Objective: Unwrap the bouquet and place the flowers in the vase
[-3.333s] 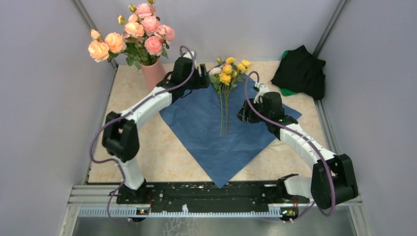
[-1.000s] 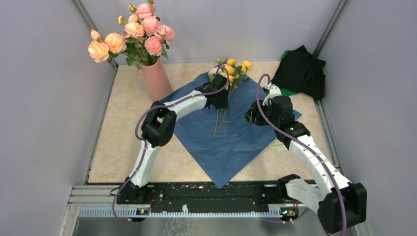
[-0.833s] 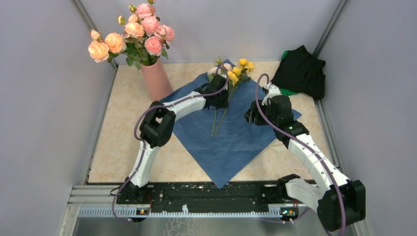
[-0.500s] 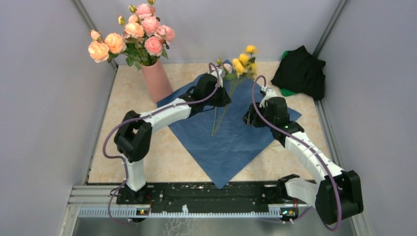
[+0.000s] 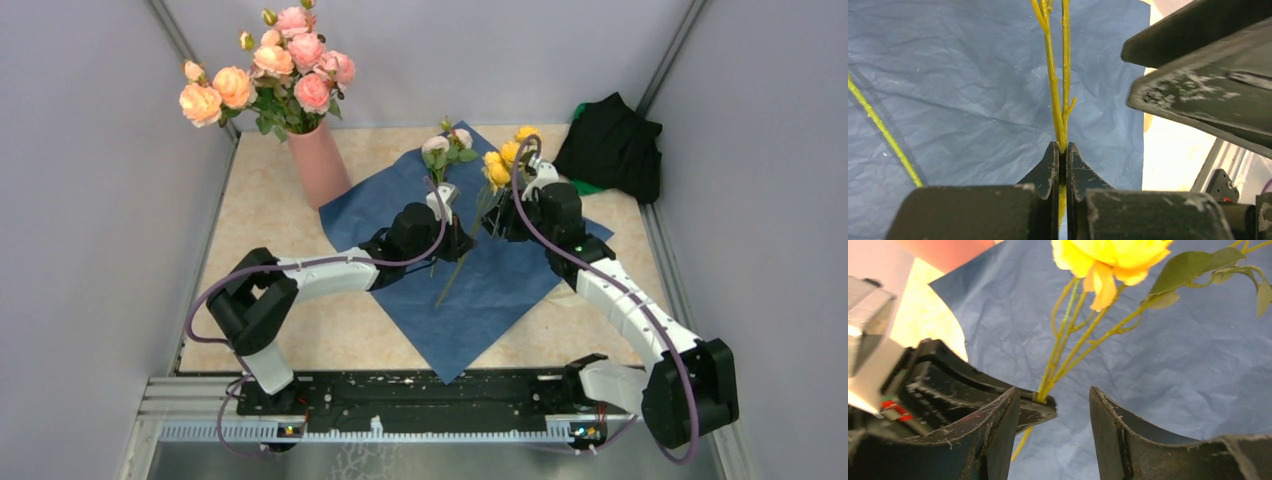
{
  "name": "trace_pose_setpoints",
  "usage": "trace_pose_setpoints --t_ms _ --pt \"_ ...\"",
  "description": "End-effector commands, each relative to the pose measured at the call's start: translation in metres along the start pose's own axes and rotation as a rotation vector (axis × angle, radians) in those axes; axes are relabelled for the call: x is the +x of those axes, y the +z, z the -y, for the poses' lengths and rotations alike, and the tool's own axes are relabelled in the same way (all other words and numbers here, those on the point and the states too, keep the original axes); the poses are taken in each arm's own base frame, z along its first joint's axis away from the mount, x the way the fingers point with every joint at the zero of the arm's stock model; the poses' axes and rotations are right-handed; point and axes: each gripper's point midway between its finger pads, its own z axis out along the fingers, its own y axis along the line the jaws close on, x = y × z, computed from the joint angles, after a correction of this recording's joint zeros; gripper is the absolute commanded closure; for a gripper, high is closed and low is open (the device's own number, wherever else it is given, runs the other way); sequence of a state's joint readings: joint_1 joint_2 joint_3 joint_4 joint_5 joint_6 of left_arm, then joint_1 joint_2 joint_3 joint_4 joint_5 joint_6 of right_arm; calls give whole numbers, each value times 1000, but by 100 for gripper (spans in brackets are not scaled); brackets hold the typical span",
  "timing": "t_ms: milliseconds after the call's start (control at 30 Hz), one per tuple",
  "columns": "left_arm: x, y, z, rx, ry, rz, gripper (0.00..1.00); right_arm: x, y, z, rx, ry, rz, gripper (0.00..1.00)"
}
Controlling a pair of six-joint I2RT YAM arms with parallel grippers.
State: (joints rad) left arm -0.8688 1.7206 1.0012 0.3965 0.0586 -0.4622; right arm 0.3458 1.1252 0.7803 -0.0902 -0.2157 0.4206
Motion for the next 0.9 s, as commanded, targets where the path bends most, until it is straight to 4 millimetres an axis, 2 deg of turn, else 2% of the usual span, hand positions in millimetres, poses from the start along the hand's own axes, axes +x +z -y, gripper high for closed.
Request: trace_pose_setpoints --t_ms 0,267,533,667,767,867 --pt "-49 -1 12 15 31 184 100 -47 -19 -43 -115 -48 134 47" --pt "-58 -1 26 47 16 195 100 -45 -14 -40 -106 -36 131 47" --pt "-63 3 42 78 -2 206 100 -54 1 -41 -112 -38 149 47" --pt "-66 -1 53 98 7 214 100 -52 8 -36 -96 -42 139 47" --pt "-66 -3 56 98 11 211 100 -51 9 -36 -98 -42 136 58" --pt "-64 -4 52 76 7 215 100 -51 9 -36 -99 -43 135 93"
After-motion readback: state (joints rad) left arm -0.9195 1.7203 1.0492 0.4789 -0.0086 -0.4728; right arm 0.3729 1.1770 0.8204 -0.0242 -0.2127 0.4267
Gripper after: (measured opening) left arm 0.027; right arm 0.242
